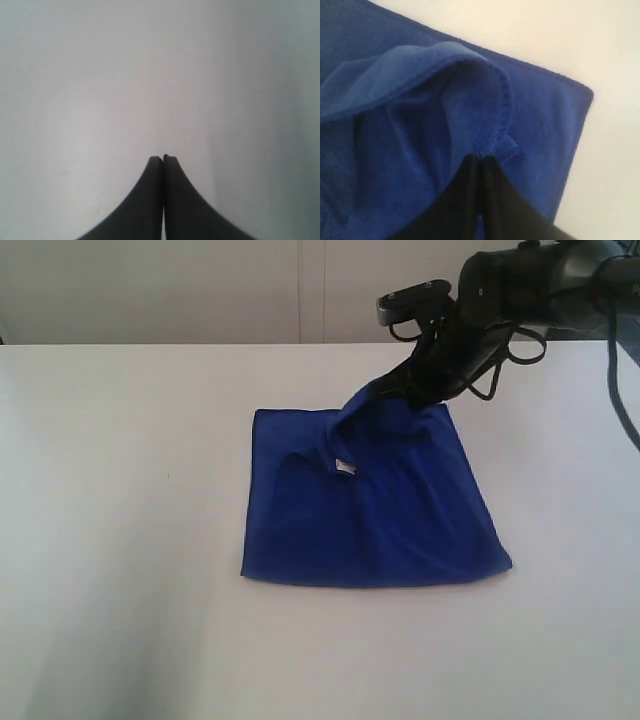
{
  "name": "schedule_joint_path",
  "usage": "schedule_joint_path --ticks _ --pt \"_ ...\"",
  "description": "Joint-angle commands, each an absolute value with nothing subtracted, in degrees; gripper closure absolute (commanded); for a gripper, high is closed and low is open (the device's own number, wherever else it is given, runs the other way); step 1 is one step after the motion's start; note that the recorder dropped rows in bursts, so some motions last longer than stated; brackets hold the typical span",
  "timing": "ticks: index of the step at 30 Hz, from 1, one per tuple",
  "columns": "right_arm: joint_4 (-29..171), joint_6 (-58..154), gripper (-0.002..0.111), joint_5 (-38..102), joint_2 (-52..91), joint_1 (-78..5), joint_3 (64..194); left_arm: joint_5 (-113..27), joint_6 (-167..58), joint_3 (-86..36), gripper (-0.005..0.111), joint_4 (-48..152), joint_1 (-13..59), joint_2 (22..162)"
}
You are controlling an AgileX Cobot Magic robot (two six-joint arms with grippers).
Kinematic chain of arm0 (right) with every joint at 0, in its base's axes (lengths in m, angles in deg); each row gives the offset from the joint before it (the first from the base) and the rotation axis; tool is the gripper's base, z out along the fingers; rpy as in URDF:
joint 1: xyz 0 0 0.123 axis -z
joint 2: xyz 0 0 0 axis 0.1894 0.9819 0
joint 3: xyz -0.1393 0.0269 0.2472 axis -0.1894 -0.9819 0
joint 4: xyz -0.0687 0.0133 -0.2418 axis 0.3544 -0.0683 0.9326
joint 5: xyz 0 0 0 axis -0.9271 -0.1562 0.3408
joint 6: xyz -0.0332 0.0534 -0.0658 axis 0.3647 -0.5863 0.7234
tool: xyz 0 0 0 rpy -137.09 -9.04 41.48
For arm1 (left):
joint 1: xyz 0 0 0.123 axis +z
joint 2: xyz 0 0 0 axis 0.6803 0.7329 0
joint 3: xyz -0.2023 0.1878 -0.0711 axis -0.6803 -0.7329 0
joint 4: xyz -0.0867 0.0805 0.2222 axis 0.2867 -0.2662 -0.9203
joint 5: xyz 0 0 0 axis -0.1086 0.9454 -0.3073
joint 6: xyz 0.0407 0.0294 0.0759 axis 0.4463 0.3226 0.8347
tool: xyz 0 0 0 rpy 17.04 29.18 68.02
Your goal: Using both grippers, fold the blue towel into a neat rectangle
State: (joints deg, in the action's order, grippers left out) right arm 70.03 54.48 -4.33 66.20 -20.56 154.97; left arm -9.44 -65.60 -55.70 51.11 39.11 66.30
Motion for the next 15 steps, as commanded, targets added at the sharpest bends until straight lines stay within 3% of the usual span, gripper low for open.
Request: schedule_joint_path --ticks 1,11,15 --pt "70.8 55.1 0.108 -5.3 65.6 -20.0 155.2 -9.1 -65.6 -56.1 0.107 51.3 39.4 65.9" --pt "70.8 55.1 0.108 -6.5 65.6 -20.0 155.2 -10.9 -65.9 -56.1 0.107 52.3 39.4 65.9" --pt "71.2 55.1 0.108 -6.9 65.5 -20.0 155.2 -17.0 -62.4 -55.8 0.107 61.3 39.0 66.9"
